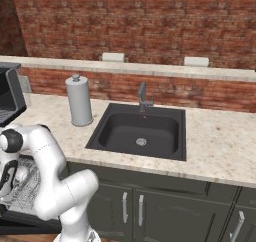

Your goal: Pick up the cup and bowl from the counter, place them in the dishwasher, and close the dishwasher door.

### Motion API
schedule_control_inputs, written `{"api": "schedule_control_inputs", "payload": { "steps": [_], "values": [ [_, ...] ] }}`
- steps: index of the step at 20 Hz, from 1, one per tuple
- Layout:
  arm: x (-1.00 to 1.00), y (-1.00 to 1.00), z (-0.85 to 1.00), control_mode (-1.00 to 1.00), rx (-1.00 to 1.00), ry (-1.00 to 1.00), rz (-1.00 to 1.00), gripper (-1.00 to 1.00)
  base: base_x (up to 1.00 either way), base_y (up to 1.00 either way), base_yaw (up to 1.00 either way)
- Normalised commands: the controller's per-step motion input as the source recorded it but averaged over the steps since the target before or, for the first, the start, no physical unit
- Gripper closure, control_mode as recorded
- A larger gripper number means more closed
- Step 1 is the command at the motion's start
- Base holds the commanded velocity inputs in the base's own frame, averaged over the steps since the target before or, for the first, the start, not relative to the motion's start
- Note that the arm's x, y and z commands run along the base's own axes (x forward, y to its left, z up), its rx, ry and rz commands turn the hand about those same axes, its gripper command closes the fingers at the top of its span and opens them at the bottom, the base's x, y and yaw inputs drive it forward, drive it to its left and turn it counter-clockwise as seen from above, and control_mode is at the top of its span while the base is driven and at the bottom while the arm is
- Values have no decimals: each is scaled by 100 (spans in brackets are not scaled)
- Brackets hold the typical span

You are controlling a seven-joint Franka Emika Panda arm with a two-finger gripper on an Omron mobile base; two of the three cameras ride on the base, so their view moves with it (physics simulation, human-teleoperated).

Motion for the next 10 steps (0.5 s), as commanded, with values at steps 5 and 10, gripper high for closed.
{"api": "schedule_control_inputs", "payload": {
  "steps": [5,10],
  "values": [
    [15,1,-35,-100,0,0,0,-100,0,0,0],
    [4,3,-10,-100,-3,0,0,-100,0,0,0]
  ]
}}
